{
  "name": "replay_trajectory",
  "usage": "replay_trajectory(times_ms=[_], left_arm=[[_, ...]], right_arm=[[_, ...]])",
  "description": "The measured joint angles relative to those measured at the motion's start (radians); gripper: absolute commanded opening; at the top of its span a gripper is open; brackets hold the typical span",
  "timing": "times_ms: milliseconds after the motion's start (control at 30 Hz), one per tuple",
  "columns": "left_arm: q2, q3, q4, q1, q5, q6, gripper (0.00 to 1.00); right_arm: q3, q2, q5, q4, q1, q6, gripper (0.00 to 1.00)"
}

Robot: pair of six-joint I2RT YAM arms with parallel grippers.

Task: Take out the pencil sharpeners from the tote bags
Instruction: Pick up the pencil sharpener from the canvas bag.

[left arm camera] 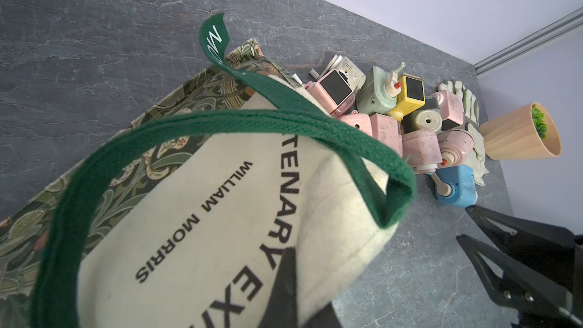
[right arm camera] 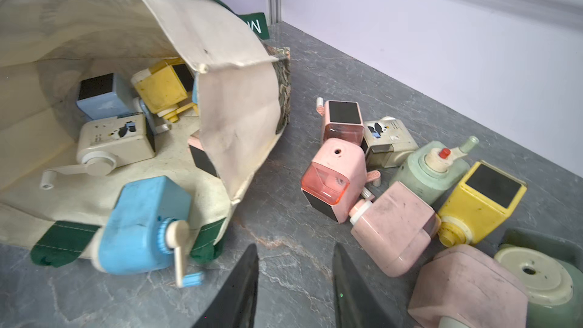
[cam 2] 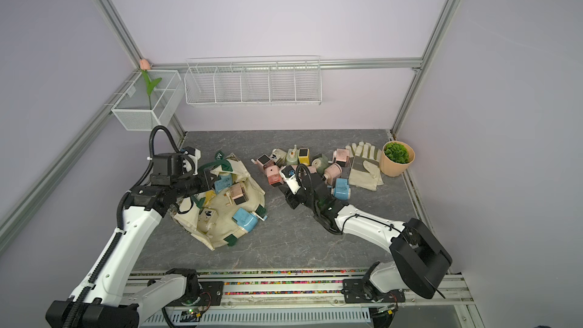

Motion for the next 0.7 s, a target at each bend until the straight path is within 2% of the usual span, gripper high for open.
replay_trajectory(times_ms=[200,367,533,667,700], left_arm=[[0.000,0.000,0.000,0.001,0.000,-0.001,0.00],[0.000,0.000,0.000,0.001,0.000,-0.002,0.00],[0.000,0.000,0.000,0.001,0.000,-0.002,0.00],[0.000,0.000,0.000,0.003,0.003,-0.002,0.00],[0.000,0.000,0.000,0.003,0.004,-0.002,0.00]], right_arm=[[0.002,0.064,-0.119,-0.013,0.000,0.002,0.58],[0.022,0.064,-0.183,-0.030,0.089,-0.003,0.74],[0.071,0.103,-0.195,-0.034,0.216,0.010,0.89],[0.127,0.185,-0.159,-0.044,0.276,0.025,0.99],[0.141,0.205,-0.147,-0.045,0.286,0.032,0.99]])
